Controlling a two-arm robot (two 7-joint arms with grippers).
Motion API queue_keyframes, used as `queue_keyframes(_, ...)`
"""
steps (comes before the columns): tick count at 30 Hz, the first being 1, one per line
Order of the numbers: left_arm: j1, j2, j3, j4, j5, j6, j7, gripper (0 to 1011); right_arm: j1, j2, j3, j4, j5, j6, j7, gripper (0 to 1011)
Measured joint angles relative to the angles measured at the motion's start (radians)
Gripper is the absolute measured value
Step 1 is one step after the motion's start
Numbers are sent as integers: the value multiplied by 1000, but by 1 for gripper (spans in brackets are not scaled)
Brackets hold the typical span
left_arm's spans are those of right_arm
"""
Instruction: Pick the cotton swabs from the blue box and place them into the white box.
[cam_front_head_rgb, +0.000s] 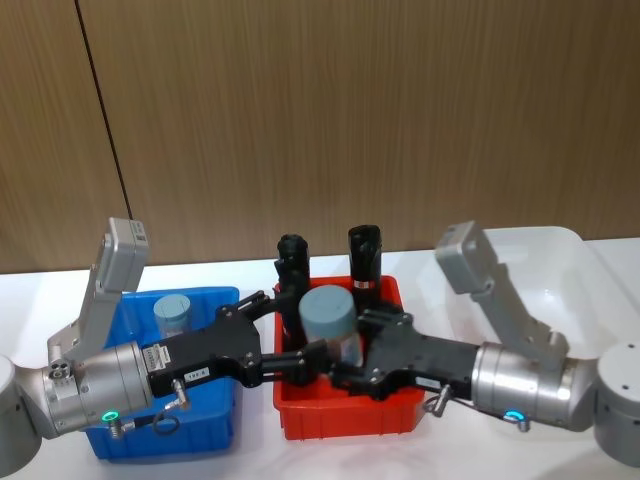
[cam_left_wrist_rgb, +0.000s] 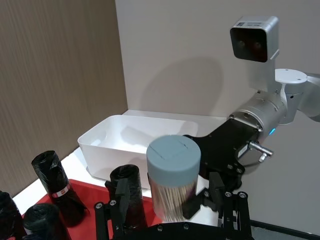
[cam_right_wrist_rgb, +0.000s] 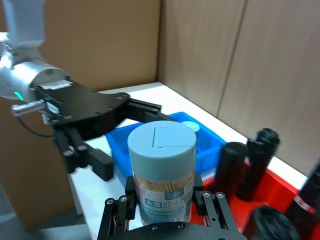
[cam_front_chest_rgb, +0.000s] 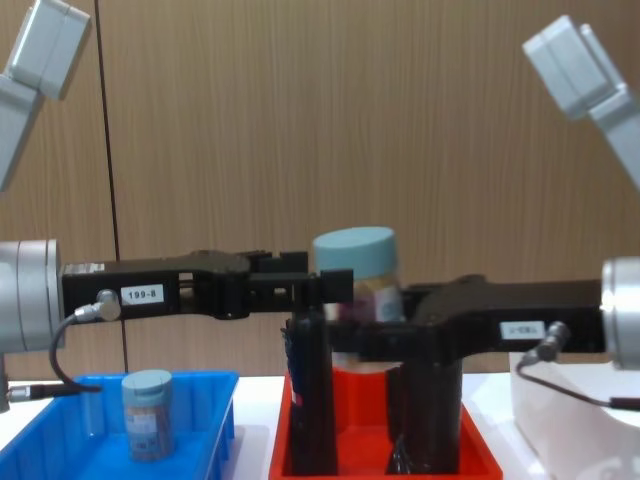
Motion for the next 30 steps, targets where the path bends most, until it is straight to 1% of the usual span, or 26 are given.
queue_keyframes(3, 0, 0, 0, 0, 0, 0, 0, 1004, -4, 10, 8, 1, 9, -4, -10, 641)
queue_keyframes(6, 0, 0, 0, 0, 0, 0, 0, 1004, -9, 28, 24, 8, 24, -10, -36, 641)
queue_keyframes(15, 0, 0, 0, 0, 0, 0, 0, 1004, -12, 65, 63, 36, 54, -27, -91, 641)
queue_keyframes(18, 0, 0, 0, 0, 0, 0, 0, 1004, -10, 81, 82, 51, 65, -34, -118, 641)
queue_keyframes(28, 0, 0, 0, 0, 0, 0, 0, 1004, 7, 112, 125, 98, 78, -45, -188, 641)
queue_keyframes(30, 0, 0, 0, 0, 0, 0, 0, 1004, 17, 119, 138, 123, 78, -48, -212, 641)
